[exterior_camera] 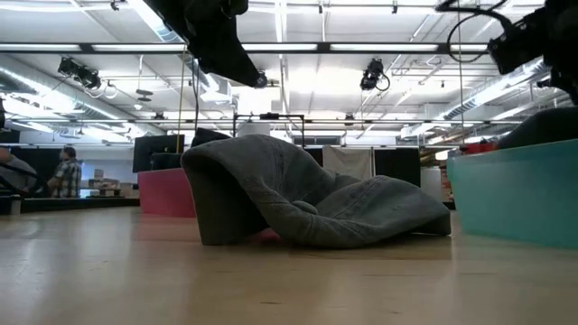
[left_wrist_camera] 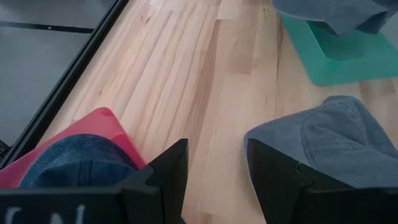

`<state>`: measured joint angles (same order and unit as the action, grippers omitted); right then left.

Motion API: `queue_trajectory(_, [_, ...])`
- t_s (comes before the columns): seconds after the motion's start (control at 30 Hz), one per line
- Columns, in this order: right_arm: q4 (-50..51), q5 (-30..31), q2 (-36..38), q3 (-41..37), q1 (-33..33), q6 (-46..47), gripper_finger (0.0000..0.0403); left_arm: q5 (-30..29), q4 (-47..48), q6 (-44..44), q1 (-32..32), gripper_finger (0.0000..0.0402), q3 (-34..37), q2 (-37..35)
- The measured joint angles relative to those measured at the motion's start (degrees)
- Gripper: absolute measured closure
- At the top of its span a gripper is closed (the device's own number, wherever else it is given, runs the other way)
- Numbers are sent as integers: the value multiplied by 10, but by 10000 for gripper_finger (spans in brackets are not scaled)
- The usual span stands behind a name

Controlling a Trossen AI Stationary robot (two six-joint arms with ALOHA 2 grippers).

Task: Pick & Place hat
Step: Put the top gray cap into the green bin

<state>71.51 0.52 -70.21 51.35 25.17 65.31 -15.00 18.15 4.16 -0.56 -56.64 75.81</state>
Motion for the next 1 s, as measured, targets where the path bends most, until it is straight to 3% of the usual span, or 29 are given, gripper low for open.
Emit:
queue_trajectory(0.27, [1,-105,-5,0,-21,116,389,0,-3,4,0,232,0,0])
queue_trajectory(0.4, [3,-149,10,0,-20,225,379,0,-7,29,0,232,0,0])
queue_trajectory(0.6, [-17,-185,13,5,5,343,397,0,-8,22,0,232,0,0])
queue_trajectory(0.77, [-41,-271,11,6,34,442,393,0,-7,4,0,232,0,0])
queue_trajectory(0.83, [-23,-272,8,6,47,481,393,0,-7,-1,0,232,0,0])
queue_trajectory(1.0, [-43,-301,10,6,60,504,396,0,-7,-8,0,232,0,0])
